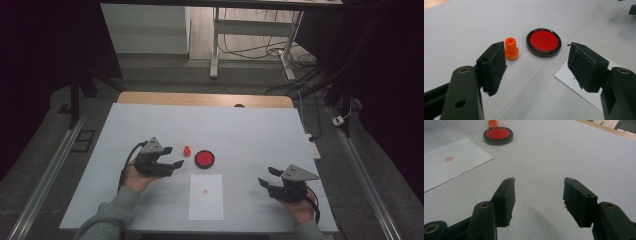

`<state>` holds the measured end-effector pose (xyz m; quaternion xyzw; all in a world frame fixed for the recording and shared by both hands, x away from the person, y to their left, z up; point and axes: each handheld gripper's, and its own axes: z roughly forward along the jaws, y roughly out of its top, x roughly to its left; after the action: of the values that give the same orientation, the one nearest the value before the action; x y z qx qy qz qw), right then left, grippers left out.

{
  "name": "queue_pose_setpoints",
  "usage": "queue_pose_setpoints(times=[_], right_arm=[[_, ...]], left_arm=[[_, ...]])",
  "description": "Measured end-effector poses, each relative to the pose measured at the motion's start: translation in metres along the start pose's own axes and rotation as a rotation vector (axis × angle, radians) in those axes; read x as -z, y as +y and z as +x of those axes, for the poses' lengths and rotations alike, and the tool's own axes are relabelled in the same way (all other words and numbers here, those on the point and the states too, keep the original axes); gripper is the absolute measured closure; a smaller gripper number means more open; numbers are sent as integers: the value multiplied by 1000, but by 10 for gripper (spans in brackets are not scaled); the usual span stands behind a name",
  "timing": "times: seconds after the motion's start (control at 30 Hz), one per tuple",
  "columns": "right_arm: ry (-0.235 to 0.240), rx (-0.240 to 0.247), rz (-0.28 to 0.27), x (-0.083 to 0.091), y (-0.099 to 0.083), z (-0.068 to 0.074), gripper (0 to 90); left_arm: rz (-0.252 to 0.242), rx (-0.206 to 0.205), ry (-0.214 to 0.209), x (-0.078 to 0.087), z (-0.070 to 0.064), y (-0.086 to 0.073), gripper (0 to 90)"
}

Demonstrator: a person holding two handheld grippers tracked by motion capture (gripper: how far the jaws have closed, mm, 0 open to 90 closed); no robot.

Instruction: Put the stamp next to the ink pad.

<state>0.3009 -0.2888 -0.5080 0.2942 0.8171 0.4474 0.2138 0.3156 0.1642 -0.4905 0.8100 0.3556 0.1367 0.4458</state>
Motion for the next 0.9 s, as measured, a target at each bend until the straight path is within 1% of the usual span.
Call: queue_pose_setpoints(times=[0.1,0.27,0.33,0.5,0.53,0.6,0.63,0.67,0.77,0.8,0.87,0.9], right_arm=[[4,1,3,-1,0,0,406],[8,1,8,-1,0,-1,392],[4,1,11,0,0,-1,391],[19,0,15,-1,-1,-2,380],[11,1,21,0,-2,-3,379],[20,-7,20,-1,-3,-4,379],[21,-11,17,-1,-4,-5,379],[13,-7,30,-1,-4,-6,379],[18,-11,35,-2,-6,-7,379],[10,-6,43,-1,-6,-8,379],[14,-13,37,-2,-7,-8,379],[8,-11,37,-2,-7,-9,379]], left_arm=[[-8,7,18,8,-2,-9,299],[-4,15,26,21,-4,-22,294],[-3,13,27,26,-6,-28,293],[10,0,36,41,-11,-46,292],[12,0,38,43,-11,-48,292],[12,2,46,49,-13,-55,292],[11,5,47,52,-14,-58,292],[7,6,49,55,-14,-60,292],[-4,7,54,62,-15,-63,291],[-7,8,54,64,-15,-64,291],[-3,12,52,65,-14,-67,291],[1,14,48,64,-14,-68,291]])
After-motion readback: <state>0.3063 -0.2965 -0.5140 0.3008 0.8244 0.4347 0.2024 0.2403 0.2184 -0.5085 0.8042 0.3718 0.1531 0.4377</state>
